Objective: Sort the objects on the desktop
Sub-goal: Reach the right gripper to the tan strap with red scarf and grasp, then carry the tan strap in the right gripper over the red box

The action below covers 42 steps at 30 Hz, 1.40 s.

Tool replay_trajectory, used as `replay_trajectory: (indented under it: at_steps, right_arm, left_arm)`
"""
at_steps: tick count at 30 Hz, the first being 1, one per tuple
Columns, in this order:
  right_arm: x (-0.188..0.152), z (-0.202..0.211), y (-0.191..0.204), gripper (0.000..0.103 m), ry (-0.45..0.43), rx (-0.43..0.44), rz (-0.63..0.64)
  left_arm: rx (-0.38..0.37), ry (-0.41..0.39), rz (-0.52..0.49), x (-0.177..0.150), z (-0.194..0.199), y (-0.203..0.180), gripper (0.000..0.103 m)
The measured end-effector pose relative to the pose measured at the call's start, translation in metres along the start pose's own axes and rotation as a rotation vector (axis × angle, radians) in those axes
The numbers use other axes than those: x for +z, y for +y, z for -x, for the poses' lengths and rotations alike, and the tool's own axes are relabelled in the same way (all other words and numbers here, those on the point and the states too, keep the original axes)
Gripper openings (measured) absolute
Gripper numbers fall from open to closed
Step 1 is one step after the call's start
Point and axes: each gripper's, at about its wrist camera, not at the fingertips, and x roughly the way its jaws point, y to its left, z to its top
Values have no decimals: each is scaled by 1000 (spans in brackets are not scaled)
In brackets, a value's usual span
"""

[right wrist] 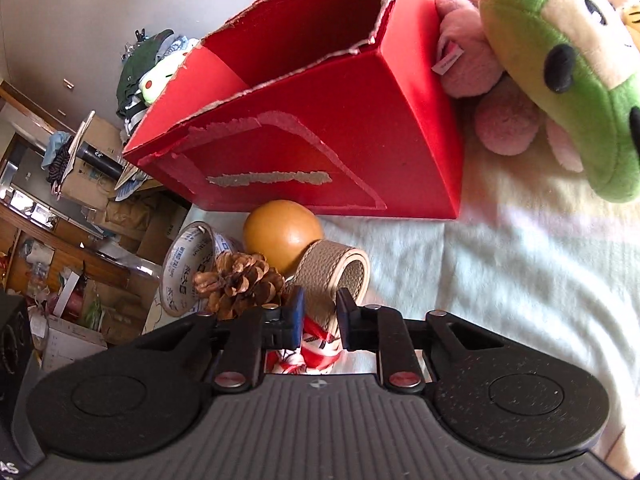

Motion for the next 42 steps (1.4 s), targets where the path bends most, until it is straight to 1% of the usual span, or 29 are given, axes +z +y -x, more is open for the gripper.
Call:
replay_trajectory:
  at_steps: [2,4,7,9,10,13,16,19,23,26,28,30,33,37,39,42]
  right_arm:
    - [2,-6,-2,20,5,7,-18]
    - [3,-8,-8,20,8,35,-54]
    - [4,-6,-11,19,13,46,-59]
    - [4,-1,-14,17,16,48,-61]
    - [5,1,-15,17,17,44,-64]
    - [6,11,-24,15,21,46,-89]
    - [5,23,-33,14,17,23,-111]
    - [1,39,-41,14,-6,-17,-117]
    - [0,68,-59,14,-59,-43,-167]
    - [3,91,-65,14,-114,-64,-188]
    - [9,108,-68,14,-159,-62,-190]
    - [18,124,-66,14,-203,-50,-182]
    - [38,143,-52,13,-270,-36,-137]
    - [75,158,-16,13,-363,-15,-33]
    - [95,158,4,13,-397,-6,11]
    - [124,150,36,13,-428,9,70]
  left_arm:
    - [0,5,-10,1,-3,-1,57]
    - [1,13,-14,2,-7,-1,57]
    - [-11,22,-6,3,-12,-1,57]
    - [-10,31,-33,3,-13,-6,52]
    - [-25,41,-47,3,-12,-8,46]
    - [-91,50,-62,3,-9,-15,46]
    - [-126,57,-101,5,-10,-29,46]
    - [-150,63,-165,8,-12,-52,46]
    - [-199,46,-236,16,-11,-80,46]
    - [-234,12,-276,26,-3,-100,46]
    - [-250,-26,-303,35,6,-112,46]
    - [-262,-67,-328,46,18,-116,46]
    - [-262,-141,-366,66,39,-119,46]
    - [-242,-250,-401,102,76,-99,46]
    - [-226,-298,-411,119,92,-85,46]
    - [-182,-362,-425,136,121,-56,46]
